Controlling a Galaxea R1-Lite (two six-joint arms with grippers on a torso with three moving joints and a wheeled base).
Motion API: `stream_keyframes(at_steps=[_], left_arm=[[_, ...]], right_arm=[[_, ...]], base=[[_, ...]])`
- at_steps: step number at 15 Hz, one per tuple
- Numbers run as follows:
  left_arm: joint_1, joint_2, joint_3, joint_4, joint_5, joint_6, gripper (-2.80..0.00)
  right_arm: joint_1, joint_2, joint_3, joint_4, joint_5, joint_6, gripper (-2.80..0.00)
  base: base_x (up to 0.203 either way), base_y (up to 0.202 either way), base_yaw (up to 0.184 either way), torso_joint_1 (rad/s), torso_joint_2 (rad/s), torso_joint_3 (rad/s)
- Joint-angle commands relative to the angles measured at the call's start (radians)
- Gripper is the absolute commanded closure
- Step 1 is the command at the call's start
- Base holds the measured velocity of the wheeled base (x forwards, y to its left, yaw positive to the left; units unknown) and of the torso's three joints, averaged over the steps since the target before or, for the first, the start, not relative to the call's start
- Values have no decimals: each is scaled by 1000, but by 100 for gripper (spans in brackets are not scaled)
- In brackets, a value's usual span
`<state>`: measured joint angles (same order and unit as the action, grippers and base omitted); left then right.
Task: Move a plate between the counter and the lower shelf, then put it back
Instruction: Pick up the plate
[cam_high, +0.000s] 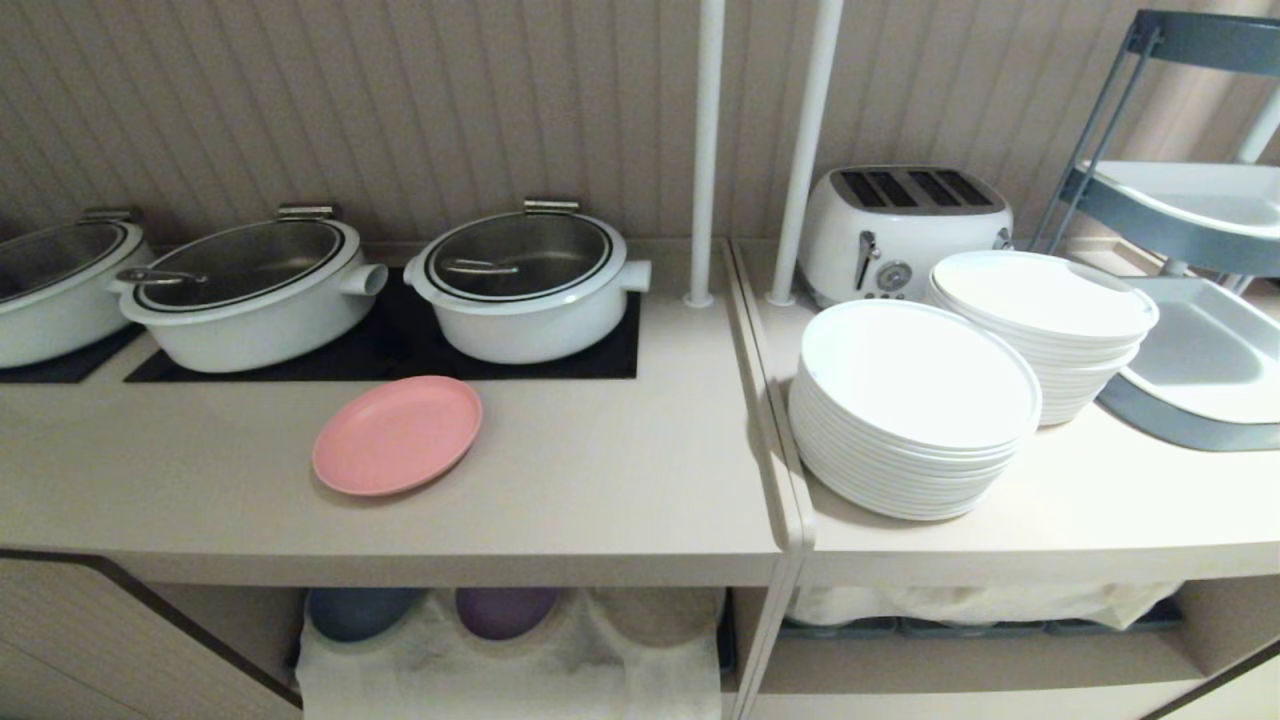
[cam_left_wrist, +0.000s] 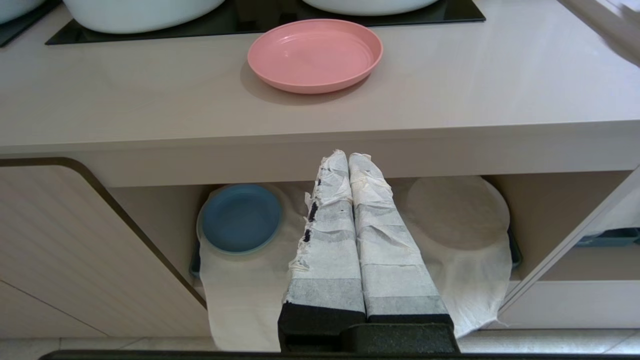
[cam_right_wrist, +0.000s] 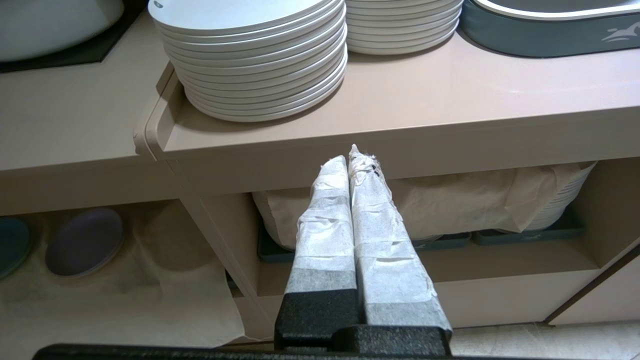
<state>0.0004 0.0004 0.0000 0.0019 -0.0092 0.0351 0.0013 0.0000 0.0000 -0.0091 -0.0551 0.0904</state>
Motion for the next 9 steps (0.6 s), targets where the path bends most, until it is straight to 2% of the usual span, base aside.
stream_keyframes(at_steps=[1,9], left_arm=[[1,0,0,1,0,0,0],[1,0,0,1,0,0,0]], right_arm=[[0,1,0,-2,0,0,0],[0,0,0,-1,0,0,0]], base=[[0,0,0,0,0,0],[0,0,0,0,0,0]])
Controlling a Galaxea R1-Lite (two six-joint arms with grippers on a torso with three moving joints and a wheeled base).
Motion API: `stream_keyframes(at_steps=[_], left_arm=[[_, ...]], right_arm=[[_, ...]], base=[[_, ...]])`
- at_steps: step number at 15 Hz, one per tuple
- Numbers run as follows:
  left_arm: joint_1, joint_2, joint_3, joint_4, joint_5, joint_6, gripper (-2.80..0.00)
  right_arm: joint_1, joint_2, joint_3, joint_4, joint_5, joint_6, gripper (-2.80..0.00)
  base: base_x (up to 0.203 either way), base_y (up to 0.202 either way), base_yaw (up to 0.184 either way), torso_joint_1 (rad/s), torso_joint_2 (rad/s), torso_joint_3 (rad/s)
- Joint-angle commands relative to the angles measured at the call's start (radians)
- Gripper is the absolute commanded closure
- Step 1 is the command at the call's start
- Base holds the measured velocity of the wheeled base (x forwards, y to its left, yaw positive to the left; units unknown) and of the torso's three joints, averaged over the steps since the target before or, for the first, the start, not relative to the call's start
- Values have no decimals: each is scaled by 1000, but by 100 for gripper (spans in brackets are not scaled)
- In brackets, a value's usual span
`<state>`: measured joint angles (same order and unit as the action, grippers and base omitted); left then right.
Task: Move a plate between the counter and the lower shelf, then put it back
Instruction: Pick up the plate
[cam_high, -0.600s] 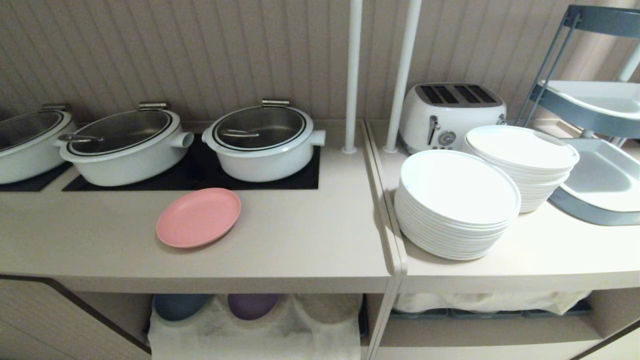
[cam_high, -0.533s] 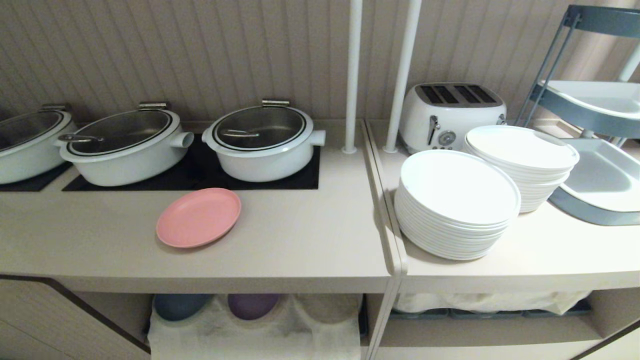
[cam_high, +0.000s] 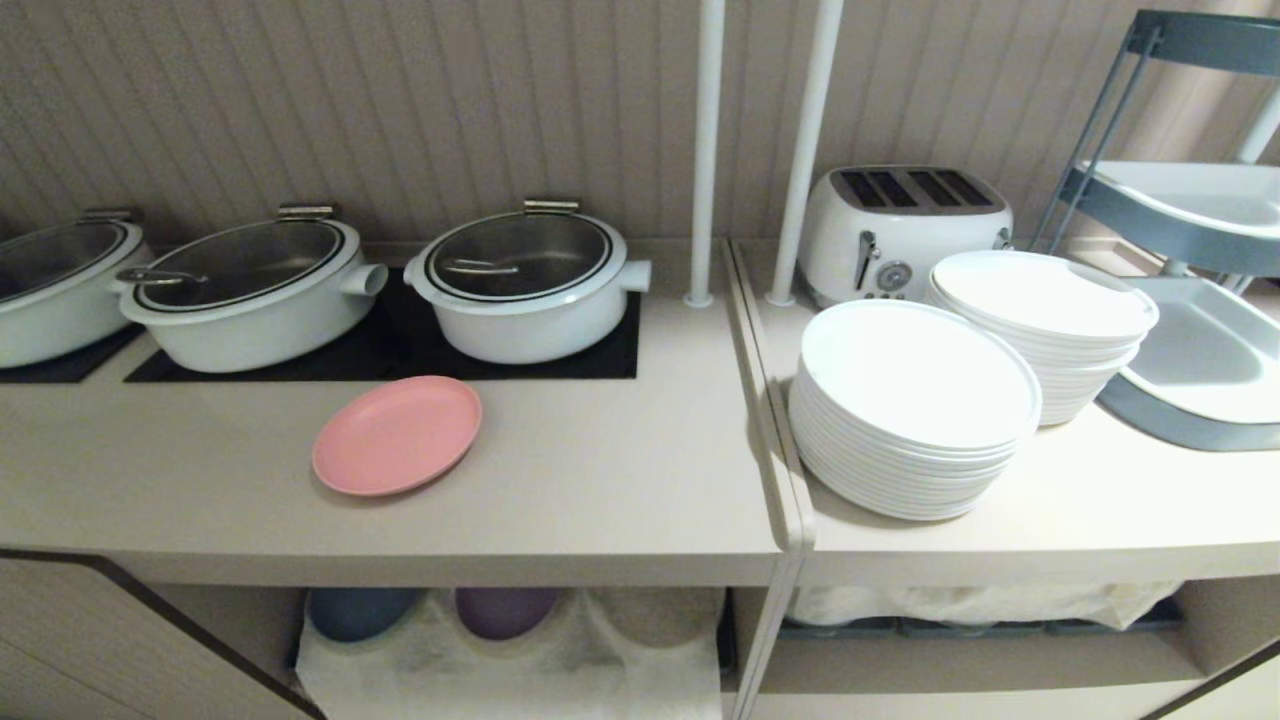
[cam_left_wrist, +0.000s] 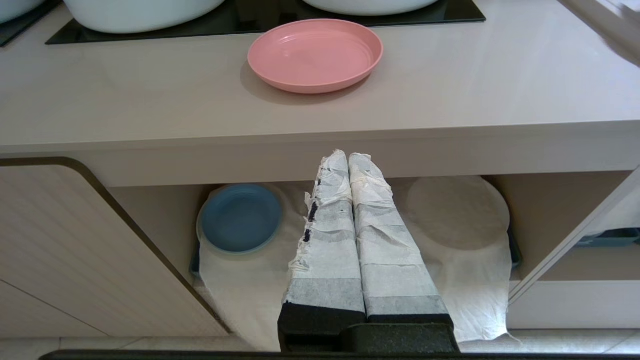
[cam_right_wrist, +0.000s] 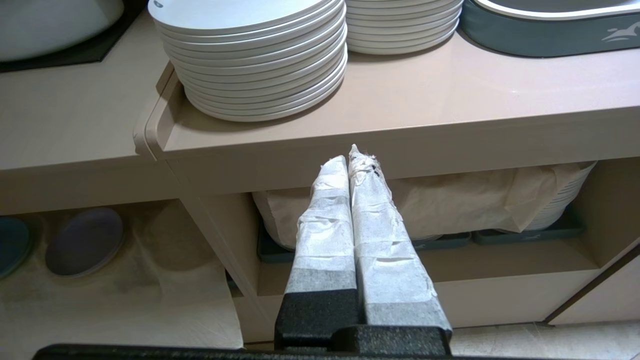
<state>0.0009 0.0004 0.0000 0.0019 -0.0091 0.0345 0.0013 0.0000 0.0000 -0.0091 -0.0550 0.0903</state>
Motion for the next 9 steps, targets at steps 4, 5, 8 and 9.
stream_keyframes(at_steps=[4,5,8,9], left_arm=[[1,0,0,0,0,1,0],[1,0,0,0,-2,1,0],[1,0,0,1,0,1,0],[1,0,0,1,0,1,0]], right_arm=[[0,0,0,0,0,0,0],[0,0,0,-1,0,0,0],[0,0,0,-1,0,0,0],[0,2,0,0,0,0,0]], base=[[0,0,0,0,0,0],[0,0,0,0,0,0],[0,0,0,0,0,0],[0,0,0,0,0,0]])
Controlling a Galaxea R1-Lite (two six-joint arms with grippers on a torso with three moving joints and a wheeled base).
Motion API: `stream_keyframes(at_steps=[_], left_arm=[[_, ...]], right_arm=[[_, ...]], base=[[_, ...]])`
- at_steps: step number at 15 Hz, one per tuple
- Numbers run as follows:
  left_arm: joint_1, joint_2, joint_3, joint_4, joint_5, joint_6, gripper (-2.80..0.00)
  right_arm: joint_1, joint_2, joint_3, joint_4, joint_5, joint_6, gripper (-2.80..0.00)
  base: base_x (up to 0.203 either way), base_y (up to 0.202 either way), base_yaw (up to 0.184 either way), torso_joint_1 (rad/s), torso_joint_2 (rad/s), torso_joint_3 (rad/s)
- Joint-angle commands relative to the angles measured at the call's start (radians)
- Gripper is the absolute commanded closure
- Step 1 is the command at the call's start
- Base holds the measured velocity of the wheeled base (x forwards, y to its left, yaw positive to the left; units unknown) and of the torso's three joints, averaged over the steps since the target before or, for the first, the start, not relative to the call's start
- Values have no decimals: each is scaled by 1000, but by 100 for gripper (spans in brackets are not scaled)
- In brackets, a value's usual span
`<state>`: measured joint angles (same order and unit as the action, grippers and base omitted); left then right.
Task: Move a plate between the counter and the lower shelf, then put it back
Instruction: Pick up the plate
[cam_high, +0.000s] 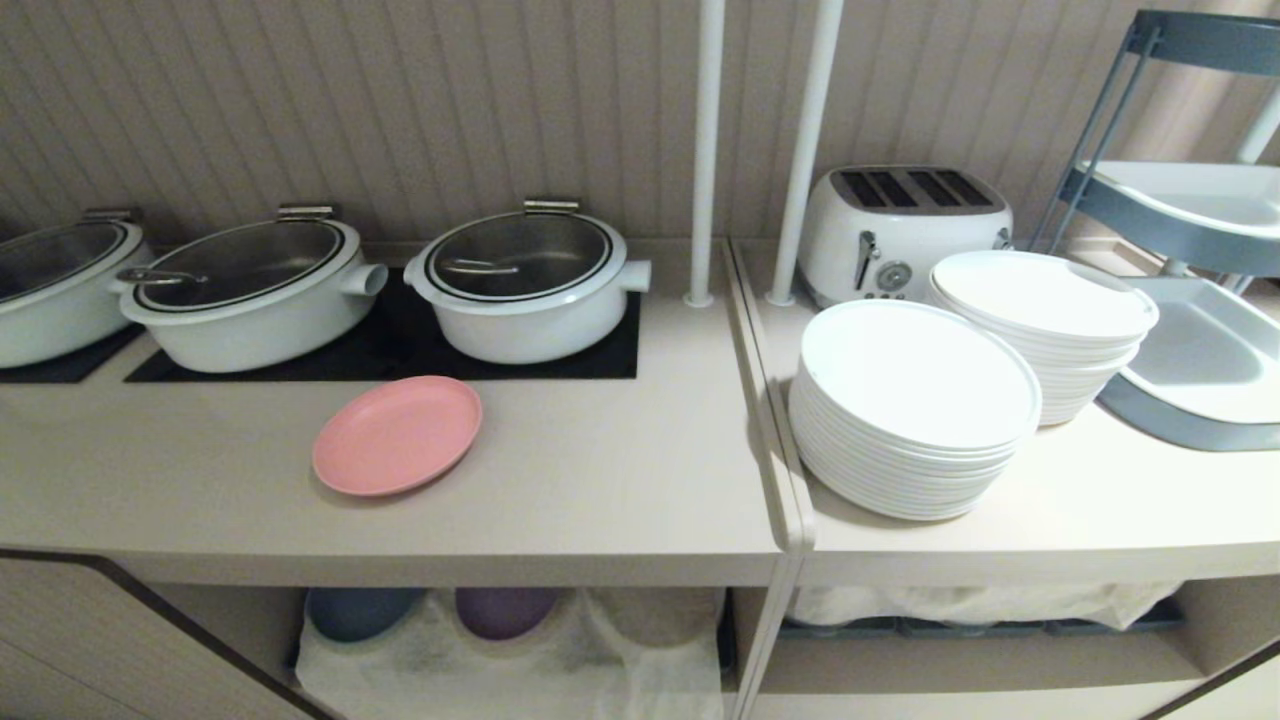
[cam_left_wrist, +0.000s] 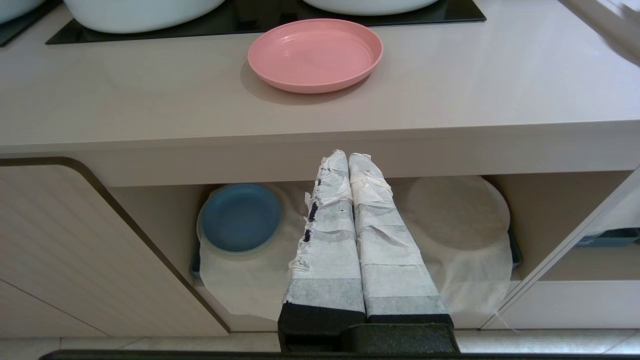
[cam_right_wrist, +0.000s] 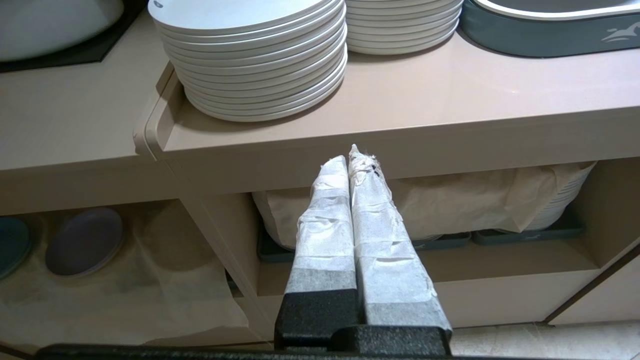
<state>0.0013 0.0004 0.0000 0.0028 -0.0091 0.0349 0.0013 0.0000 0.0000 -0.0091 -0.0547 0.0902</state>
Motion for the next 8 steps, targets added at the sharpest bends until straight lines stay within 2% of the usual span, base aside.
stream_keyframes(at_steps=[1,8], left_arm=[[-1,0,0,0,0,0,0],[-1,0,0,0,0,-6,0]], right_arm=[[0,0,0,0,-1,0,0],[0,0,0,0,-1,0,0]], base=[[0,0,0,0,0,0],[0,0,0,0,0,0]])
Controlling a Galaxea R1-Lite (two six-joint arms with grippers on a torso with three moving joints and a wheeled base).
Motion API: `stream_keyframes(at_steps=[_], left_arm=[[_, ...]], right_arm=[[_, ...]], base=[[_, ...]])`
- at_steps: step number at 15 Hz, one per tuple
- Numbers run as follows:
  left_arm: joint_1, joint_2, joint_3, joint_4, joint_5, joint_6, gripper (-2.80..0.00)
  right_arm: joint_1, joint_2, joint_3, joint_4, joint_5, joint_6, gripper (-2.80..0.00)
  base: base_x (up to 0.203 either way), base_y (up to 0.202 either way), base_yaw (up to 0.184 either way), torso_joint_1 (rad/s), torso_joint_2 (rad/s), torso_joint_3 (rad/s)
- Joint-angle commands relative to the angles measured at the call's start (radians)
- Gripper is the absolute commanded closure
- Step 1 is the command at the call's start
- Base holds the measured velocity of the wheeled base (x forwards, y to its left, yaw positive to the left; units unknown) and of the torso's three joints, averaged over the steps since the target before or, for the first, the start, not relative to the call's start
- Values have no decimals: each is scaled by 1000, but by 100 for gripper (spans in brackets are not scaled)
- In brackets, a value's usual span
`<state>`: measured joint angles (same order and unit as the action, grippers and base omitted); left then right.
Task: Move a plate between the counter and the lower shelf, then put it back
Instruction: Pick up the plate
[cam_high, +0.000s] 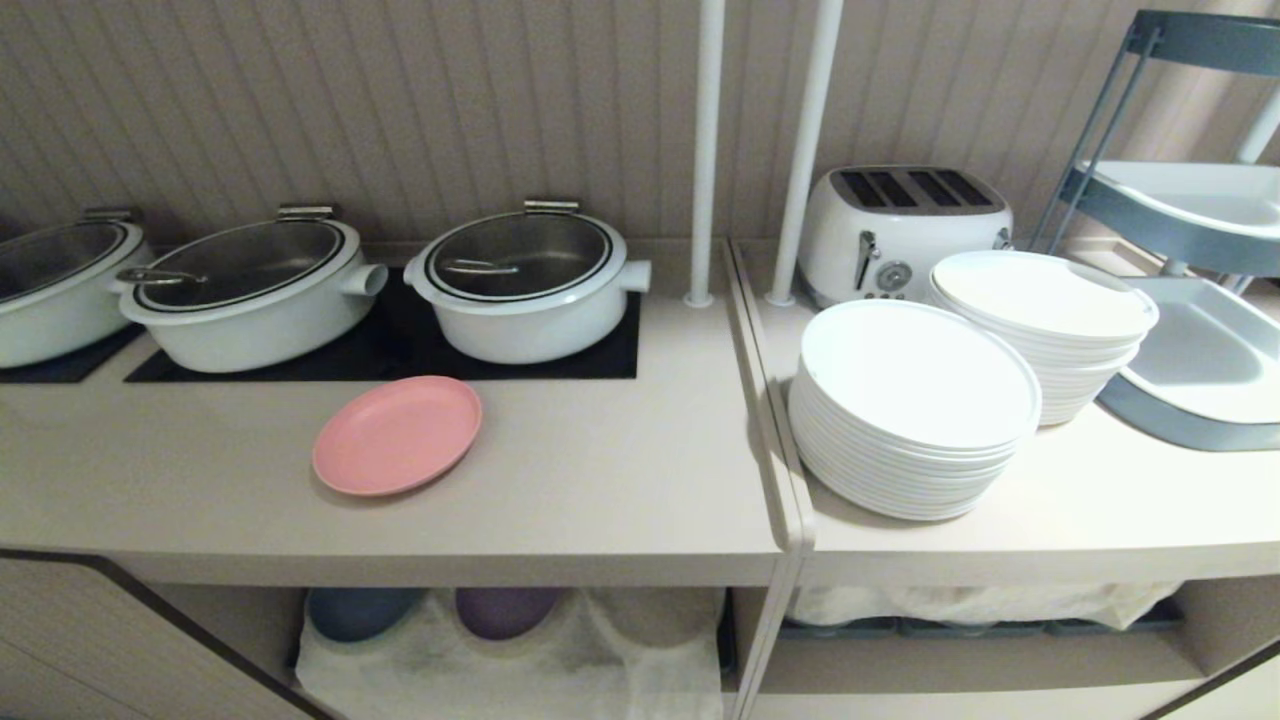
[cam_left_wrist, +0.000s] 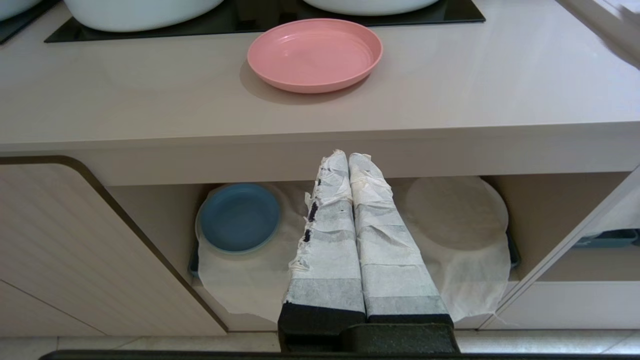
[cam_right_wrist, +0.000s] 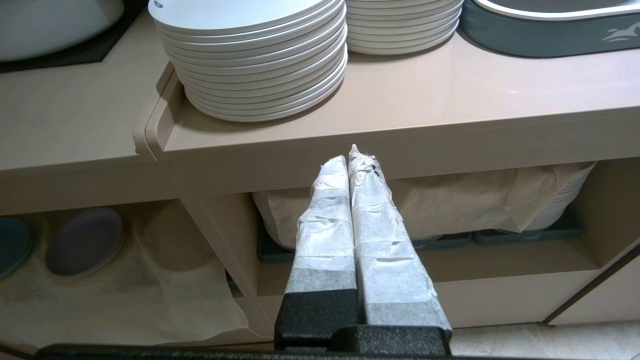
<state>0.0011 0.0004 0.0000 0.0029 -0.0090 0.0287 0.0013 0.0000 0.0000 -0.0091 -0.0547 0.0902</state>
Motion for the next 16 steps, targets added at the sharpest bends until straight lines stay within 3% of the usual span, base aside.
stream_keyframes(at_steps=[1,16], left_arm=[[0,0,0,0,0,0,0],[0,0,0,0,1,0,0]], right_arm=[[0,0,0,0,-1,0,0],[0,0,0,0,-1,0,0]], base=[[0,0,0,0,0,0],[0,0,0,0,0,0]])
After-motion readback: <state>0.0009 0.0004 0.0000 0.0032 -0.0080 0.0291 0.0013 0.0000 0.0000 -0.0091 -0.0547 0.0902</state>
